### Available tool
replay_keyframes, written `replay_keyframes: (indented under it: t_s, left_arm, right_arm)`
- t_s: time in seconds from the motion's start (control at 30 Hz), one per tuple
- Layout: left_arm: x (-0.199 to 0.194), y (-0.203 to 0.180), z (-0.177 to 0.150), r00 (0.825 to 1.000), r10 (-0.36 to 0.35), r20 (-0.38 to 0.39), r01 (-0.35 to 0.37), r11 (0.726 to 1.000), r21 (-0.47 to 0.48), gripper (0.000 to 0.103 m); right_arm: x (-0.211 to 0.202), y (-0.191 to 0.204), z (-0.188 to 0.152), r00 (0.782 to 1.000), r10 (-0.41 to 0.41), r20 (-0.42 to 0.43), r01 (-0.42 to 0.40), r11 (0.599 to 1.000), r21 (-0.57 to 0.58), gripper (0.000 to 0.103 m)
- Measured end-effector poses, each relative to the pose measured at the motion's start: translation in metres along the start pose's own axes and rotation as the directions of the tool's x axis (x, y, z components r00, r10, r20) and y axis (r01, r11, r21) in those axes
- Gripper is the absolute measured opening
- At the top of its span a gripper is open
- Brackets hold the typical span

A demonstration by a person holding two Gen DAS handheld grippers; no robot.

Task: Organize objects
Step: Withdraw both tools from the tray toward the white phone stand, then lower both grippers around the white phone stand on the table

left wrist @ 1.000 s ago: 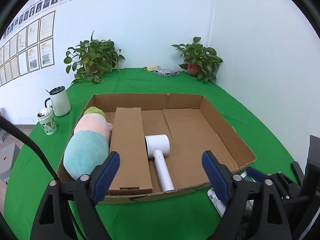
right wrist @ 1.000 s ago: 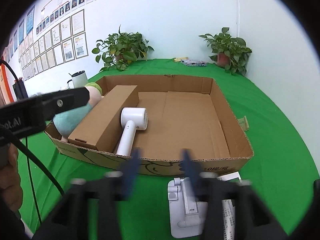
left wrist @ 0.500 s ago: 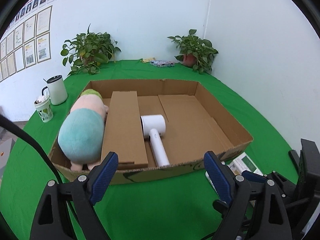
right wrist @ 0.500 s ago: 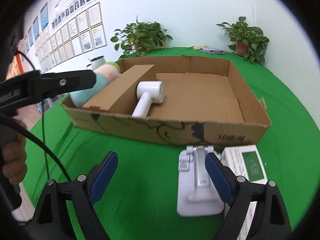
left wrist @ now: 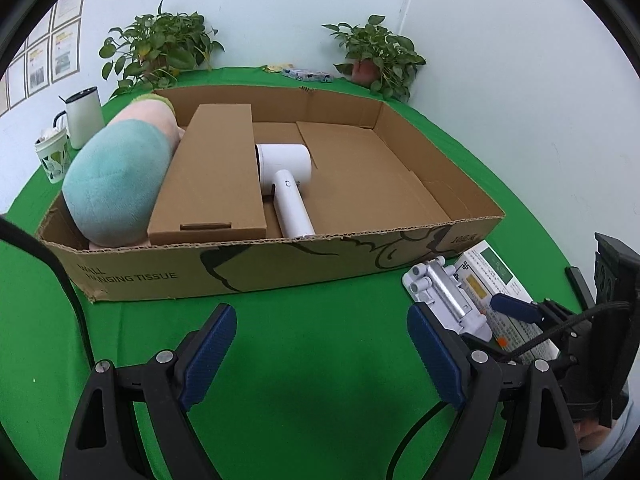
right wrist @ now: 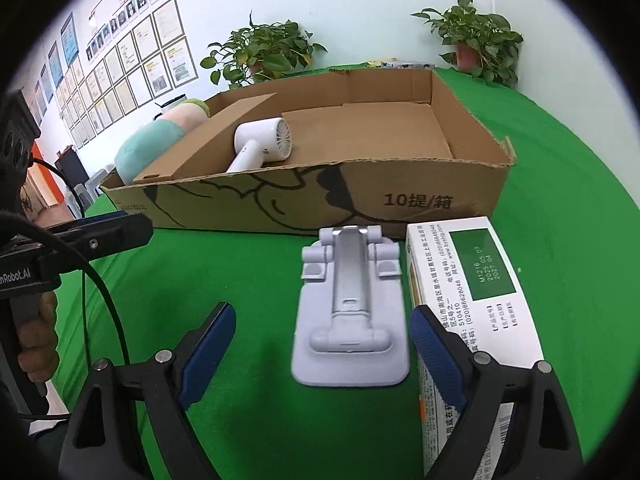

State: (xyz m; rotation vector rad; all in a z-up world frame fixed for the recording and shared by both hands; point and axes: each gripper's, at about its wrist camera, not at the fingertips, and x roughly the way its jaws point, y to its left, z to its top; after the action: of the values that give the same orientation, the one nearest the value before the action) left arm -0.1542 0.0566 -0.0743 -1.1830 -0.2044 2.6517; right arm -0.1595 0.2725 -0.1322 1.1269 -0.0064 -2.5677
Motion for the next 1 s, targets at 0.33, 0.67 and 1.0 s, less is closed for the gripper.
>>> replay_keyframes:
  t_s: [0.33,0.67,1.0]
  left_arm:
    - [0.012,0.007,-0.004,1.000,-0.020,-0.014,0.020,0.999,-0.026,0.087]
    - [-0.007,0.035,0.012,0.988,-0.156,-0.012,0.154,0.981,-0.116,0.087]
    - [0.033,0.024,0.011,0.872,-0.459,-0.173,0.408,0.875,-0.262,0.087]
  right_arm:
    - [0.020,0.019,0.003,0.995,-0.065,-0.077,0.056,0.992,-0.117,0.081]
    - [0.015,0.026,-0.004,0.993,-0.096,-0.066,0.083,0.981,-0.178,0.043]
    - [-0.018,0.050,-0.032,0.992,0.070,-0.104,-0.084,0.986,-0.145,0.089]
